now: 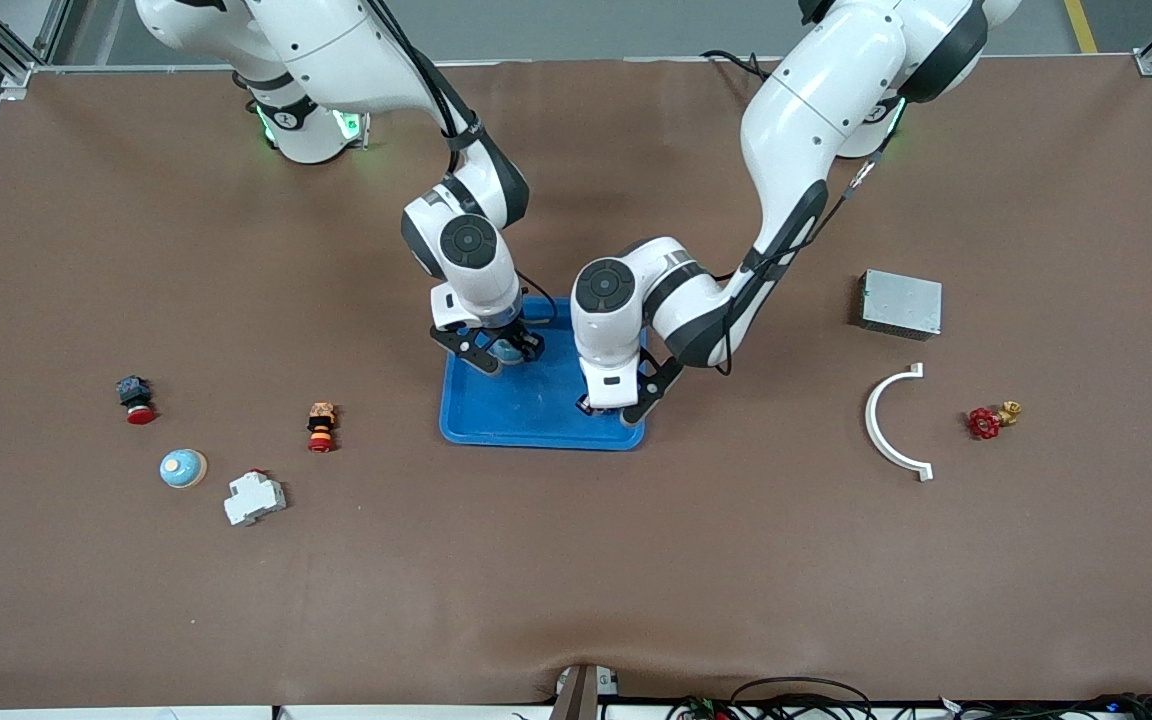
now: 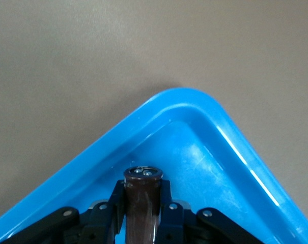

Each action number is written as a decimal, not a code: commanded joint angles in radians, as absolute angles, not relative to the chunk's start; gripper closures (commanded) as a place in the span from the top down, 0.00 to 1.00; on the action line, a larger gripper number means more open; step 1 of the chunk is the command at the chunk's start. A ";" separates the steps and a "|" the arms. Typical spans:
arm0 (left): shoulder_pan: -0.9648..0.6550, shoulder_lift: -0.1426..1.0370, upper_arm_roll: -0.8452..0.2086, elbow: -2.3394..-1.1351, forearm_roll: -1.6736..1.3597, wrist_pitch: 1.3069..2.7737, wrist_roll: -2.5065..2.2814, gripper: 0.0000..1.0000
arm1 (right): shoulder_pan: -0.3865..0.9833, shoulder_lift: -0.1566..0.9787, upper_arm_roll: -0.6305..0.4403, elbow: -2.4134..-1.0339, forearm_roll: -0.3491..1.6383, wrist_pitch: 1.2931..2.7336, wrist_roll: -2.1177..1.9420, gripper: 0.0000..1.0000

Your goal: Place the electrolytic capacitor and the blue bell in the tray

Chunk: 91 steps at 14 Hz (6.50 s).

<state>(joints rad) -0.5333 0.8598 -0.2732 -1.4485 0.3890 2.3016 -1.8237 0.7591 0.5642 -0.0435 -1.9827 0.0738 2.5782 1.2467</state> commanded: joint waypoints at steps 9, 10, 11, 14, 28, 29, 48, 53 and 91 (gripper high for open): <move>-0.520 0.806 -0.272 -1.453 0.308 2.267 -1.810 1.00 | 0.761 0.569 -0.060 -1.934 -0.003 2.495 1.259 1.00; -0.506 0.789 -0.273 -1.451 0.310 2.243 -1.807 1.00 | 0.756 0.568 -0.061 -1.919 -0.015 2.459 1.258 1.00; -0.503 0.760 -0.272 -1.451 0.310 2.226 -1.809 1.00 | 0.749 0.563 -0.064 -1.908 -0.023 2.435 1.253 1.00; -0.460 0.669 -0.273 -1.456 0.310 2.146 -1.787 1.00 | 0.701 0.516 -0.067 -1.890 -0.025 2.350 1.159 1.00; -0.145 0.333 -0.296 -1.572 0.252 1.957 -1.174 1.00 | 0.194 0.342 -0.077 -1.898 -0.023 2.232 0.174 1.00; -0.114 0.310 -0.296 -1.575 0.249 1.938 -1.093 1.00 | 0.155 0.344 -0.077 -1.894 -0.020 2.232 0.103 1.00; 0.298 0.173 -0.293 -1.441 0.100 1.605 -0.187 1.00 | -0.114 0.679 -0.075 -1.600 0.081 2.255 -0.408 1.00; 0.310 0.144 -0.285 -1.425 0.104 1.559 -0.132 1.00 | -0.115 0.706 -0.077 -1.600 0.074 2.298 -0.419 1.00; -0.058 -0.055 -0.018 -1.606 -0.008 1.523 -0.120 1.00 | -0.114 0.641 -0.058 -1.572 0.086 2.134 -0.295 0.00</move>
<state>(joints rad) -0.0651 -0.0474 -0.0049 -1.6063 -0.0017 1.5377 -0.1079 -0.1133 0.7066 -0.0775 -1.5623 0.0754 2.1973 -0.3527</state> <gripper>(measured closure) 0.000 0.366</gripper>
